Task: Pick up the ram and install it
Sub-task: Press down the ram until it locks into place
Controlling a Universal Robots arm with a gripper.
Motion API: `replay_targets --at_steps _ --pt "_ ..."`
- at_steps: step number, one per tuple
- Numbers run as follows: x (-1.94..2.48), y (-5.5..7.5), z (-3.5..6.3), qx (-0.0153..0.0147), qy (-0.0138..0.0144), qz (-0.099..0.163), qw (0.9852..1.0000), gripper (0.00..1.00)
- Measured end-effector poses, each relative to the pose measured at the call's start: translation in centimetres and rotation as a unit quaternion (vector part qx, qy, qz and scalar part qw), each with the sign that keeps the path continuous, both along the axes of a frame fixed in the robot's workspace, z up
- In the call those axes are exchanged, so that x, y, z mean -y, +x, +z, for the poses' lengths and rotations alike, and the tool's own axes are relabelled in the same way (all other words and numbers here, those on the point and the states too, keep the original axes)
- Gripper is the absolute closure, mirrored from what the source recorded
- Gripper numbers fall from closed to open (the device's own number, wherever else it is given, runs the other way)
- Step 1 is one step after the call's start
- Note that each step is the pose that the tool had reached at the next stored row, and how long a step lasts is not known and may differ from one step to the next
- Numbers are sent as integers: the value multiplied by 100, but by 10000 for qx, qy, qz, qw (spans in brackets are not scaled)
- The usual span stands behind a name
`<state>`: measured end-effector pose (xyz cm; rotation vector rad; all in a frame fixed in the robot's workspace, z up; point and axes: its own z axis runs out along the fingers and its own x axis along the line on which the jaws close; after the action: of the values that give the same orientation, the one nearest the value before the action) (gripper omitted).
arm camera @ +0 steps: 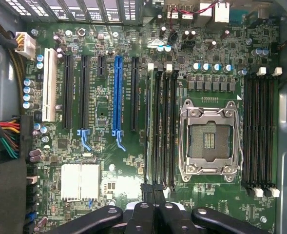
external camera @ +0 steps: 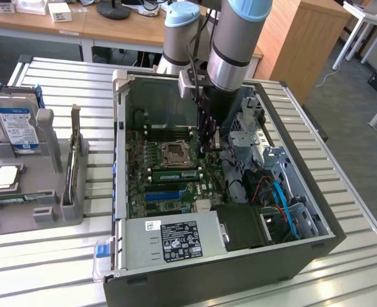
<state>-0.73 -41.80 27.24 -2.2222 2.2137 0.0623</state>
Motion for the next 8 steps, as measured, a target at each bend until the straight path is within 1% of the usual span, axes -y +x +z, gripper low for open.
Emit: replay_targets --at_steps 8 --pt "0 0 -13 0 -1 0 10000 89"
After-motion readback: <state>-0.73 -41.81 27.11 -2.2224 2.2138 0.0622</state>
